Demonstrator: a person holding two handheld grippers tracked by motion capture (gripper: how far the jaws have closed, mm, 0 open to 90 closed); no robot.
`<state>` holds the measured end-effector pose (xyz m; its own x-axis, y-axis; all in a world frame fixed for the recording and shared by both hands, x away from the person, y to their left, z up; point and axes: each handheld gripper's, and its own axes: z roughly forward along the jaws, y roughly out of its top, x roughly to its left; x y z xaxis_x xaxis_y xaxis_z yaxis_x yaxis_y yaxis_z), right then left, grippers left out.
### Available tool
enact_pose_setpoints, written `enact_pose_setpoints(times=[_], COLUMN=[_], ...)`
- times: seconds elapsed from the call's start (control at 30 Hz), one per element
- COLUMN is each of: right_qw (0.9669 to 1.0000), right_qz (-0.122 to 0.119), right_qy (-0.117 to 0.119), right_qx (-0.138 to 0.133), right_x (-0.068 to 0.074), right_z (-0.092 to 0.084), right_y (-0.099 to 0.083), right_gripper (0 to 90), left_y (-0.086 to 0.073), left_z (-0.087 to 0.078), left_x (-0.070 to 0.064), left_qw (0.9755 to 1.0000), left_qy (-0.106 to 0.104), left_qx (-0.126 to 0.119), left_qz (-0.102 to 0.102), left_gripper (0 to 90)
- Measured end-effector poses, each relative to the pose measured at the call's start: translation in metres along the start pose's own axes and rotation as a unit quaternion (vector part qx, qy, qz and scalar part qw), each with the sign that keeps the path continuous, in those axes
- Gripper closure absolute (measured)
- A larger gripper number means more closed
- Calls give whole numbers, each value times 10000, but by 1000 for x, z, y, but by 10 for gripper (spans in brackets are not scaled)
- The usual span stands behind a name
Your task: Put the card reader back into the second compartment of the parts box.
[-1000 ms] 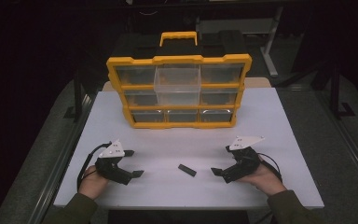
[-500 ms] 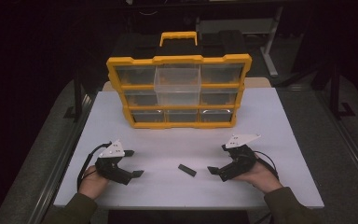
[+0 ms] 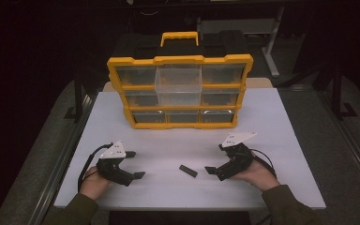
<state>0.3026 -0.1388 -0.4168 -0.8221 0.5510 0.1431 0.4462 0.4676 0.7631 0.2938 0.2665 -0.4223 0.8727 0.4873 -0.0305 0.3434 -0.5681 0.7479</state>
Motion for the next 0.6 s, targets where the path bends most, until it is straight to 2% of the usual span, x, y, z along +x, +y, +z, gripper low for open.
enact_pose_setpoints(times=[0.17,0.33,0.53,0.6], right_qw=[10000,10000,9999,9999], right_qz=[-28,-47,-57,-56], right_qy=[40,84,123,135], right_qx=[24,23,57,61], right_x=[1,1,2,2], right_z=[3,4,6,6], right_y=[3,6,6,6], right_gripper=[0,0,0,0], left_y=[0,1,2,2], left_z=[0,0,1,1], left_x=[0,-1,-1,-1], left_qw=[10000,10000,10000,10000], left_qy=[12,33,17,54], left_qx=[11,37,84,75], left_qz=[-77,53,-16,19], left_gripper=[146,146,146,146])
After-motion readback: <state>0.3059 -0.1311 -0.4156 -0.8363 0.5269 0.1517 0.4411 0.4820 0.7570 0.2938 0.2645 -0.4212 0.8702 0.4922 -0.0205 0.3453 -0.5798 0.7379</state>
